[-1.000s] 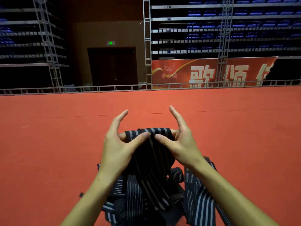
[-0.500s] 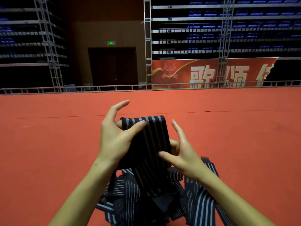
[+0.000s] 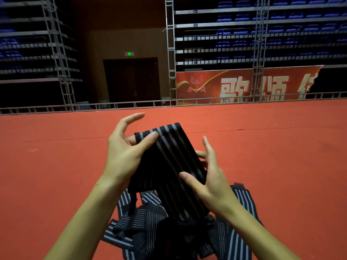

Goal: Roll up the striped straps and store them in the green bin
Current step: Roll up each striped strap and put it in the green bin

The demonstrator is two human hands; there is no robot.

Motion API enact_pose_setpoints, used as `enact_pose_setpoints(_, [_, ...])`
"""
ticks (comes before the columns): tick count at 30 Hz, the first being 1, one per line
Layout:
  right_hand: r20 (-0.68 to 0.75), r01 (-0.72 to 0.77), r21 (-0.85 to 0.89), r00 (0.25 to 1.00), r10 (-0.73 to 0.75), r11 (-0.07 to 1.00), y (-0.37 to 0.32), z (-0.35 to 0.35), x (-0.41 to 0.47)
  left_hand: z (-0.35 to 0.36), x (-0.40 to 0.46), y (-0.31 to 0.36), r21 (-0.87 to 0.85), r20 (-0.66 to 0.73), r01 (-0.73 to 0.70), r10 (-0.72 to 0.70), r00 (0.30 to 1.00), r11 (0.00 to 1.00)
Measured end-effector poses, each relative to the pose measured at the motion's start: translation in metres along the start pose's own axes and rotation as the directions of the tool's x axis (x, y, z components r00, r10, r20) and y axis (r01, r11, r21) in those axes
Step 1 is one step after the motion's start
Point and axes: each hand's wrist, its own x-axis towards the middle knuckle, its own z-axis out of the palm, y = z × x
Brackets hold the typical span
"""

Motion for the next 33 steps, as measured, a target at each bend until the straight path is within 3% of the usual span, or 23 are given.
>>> enact_pose_setpoints(6, [0.078, -0.015, 0.263, 0.997, -0.006, 0.965, -0.019, 0.003, 0.013, 0.003, 0.006, 0.007, -0.025, 0.117, 0.043, -0.04, 0.992, 0.999])
enact_pose_setpoints(10, [0.052, -0.002, 0.271, 0.999, -0.013, 0.963, -0.023, 0.009, 0.018, 0.008, 0.004, 0.005, -0.05, 0.13, 0.08, -0.073, 0.989, 0.996])
enact_pose_setpoints(13, [0.041, -0.001, 0.281, 0.999, -0.011, 0.96, -0.025, 0.008, 0.02, 0.011, -0.001, 0.011, 0.056, 0.129, 0.009, -0.016, 0.992, 0.998])
enact_pose_setpoints(20, [0.157, -0.141, 0.275, 0.982, 0.1, 0.951, -0.001, 0.014, -0.007, 0.004, 0.011, 0.01, 0.025, 0.052, -0.027, 0.026, 0.998, 0.999])
enact_pose_setpoints(25, [0.064, -0.11, 0.27, 0.993, 0.097, 0.957, 0.002, 0.016, -0.001, 0.005, 0.004, 0.002, 0.087, 0.084, 0.019, -0.026, 0.996, 0.996])
enact_pose_setpoints(28, [0.024, -0.112, 0.292, 0.994, 0.11, 0.95, 0.001, 0.017, 0.002, 0.004, 0.001, -0.004, 0.174, 0.131, -0.025, 0.002, 0.991, 0.984])
enact_pose_setpoints(33, [0.153, -0.213, 0.172, 0.97, 0.187, 0.962, 0.017, 0.023, -0.014, 0.0, 0.004, -0.009, 0.09, 0.099, -0.044, 0.035, 0.995, 0.995])
